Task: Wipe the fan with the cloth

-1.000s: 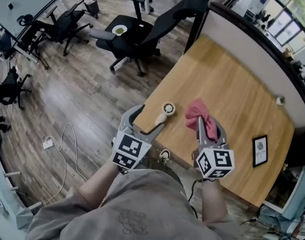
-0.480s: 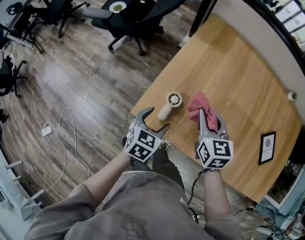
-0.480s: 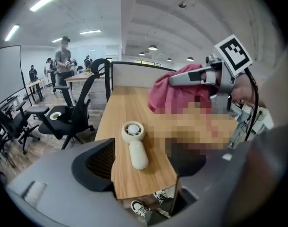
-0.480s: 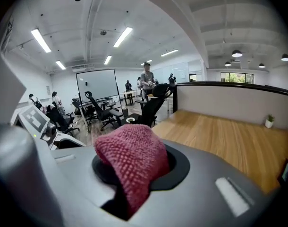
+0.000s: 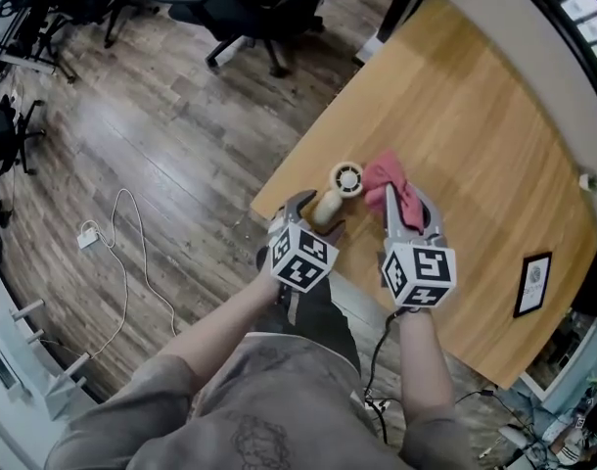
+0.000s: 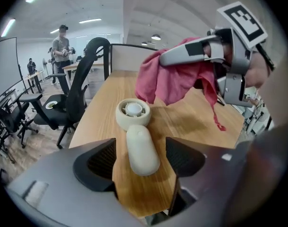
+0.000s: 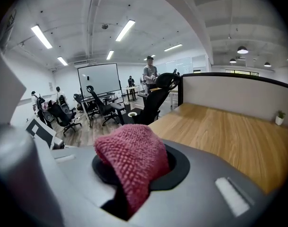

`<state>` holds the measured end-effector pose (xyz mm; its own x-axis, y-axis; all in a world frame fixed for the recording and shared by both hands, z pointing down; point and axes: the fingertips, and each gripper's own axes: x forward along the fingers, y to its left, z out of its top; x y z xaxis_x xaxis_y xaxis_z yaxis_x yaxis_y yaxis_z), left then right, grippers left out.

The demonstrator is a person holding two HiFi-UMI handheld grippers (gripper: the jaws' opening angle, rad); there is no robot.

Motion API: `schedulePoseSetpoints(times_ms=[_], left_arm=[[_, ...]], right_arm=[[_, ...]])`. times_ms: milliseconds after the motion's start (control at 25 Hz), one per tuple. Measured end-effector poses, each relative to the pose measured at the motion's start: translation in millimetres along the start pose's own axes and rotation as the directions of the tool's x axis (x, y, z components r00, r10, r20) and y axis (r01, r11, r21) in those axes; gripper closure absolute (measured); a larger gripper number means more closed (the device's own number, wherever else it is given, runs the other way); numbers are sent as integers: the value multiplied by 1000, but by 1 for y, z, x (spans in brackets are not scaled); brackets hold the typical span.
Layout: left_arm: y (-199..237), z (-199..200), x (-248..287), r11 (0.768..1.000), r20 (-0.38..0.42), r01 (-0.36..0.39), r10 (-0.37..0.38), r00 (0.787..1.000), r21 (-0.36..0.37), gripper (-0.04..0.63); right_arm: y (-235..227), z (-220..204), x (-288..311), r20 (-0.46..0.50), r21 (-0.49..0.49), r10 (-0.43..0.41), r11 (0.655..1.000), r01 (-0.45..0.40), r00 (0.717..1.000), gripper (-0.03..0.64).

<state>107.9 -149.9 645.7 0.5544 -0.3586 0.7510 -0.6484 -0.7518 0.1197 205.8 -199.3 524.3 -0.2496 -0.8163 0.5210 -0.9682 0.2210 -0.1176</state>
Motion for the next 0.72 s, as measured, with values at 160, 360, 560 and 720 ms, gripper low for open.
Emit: schedulePoseSetpoints(times_ms=[160, 360, 560, 720], left_arm=[[6, -6, 4, 999, -2, -16, 16, 1000, 43, 364], [8, -6, 7, 995, 13, 9, -10, 1000, 98, 394], [12, -7, 7, 984, 38, 72, -79, 996, 160, 396], [12, -4, 5, 980, 65, 125, -136, 989, 158, 397]], right_arm=[[2, -3, 11, -19, -20, 10, 1000, -11, 1000, 529], [-2, -12, 19, -45, -29, 15, 999, -16, 999, 529], [14, -30, 38, -115, -77, 56, 995, -65, 992, 529], [48, -54, 51, -219, -120, 143, 978, -172, 965, 529]])
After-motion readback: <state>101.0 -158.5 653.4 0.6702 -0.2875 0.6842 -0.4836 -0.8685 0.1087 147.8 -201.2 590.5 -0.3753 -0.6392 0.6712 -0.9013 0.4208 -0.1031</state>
